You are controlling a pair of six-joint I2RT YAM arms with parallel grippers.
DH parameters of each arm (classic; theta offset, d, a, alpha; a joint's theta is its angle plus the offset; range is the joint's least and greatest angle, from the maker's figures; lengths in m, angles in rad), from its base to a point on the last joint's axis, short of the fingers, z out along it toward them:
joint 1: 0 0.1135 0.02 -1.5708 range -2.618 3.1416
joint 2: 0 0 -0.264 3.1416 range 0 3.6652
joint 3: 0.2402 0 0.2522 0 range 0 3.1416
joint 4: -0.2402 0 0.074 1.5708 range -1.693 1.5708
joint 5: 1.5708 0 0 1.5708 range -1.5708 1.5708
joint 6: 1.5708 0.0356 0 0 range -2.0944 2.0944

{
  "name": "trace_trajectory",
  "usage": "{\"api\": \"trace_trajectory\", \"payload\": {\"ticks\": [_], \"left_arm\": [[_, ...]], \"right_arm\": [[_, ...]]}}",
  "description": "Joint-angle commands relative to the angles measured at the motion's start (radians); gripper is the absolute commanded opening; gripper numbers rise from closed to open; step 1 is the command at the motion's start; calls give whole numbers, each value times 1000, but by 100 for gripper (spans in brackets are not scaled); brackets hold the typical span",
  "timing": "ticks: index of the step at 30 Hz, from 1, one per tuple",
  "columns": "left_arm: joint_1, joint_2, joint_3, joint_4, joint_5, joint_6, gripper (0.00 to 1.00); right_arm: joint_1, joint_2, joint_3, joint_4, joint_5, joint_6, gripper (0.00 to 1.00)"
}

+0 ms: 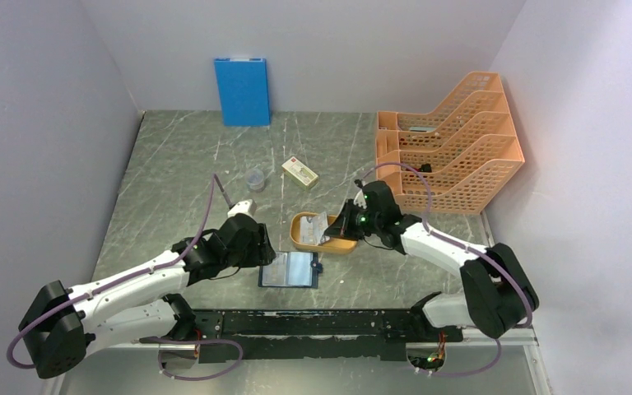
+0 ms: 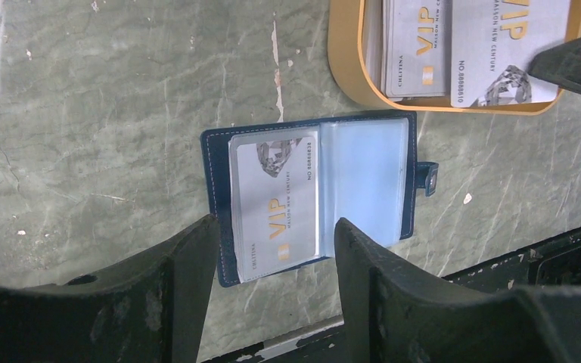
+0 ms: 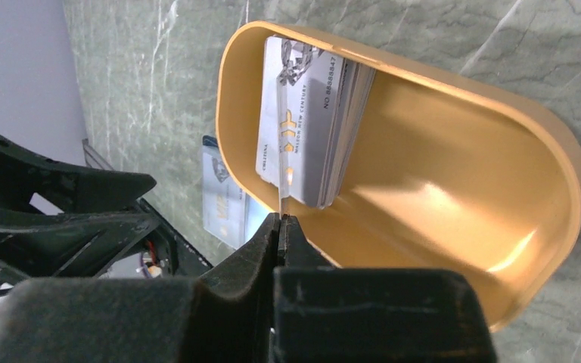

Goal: Put the credit cards into the card holder
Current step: Pick up the credit card from the storage box.

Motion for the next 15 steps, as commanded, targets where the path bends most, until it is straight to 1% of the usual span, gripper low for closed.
{"api": "trace_trajectory", "payload": {"ticks": [1,3,5,8,10,15], "left_arm": [[-4,-24,32,4,6,-6,62],[-5,-33,38,-7,-3,-3,61],[-4,-43,45,-18,-13,-3,61],[-6,-61,53,-31,-27,-6,61],[-3,-74,56,-38,-34,-10,61],[-6,-105,58,-53,-36,-19,61]], "right_arm": [[-9,-67,35,-117,-32,39,0],[-9,-113,62,-167,-43,92,0],[-12,-158,86,-208,-58,183,0],[-13,-231,85,-213,-83,395,0],[-13,-283,69,-203,-86,506,0],[-14,-401,64,-244,-48,661,0]]}}
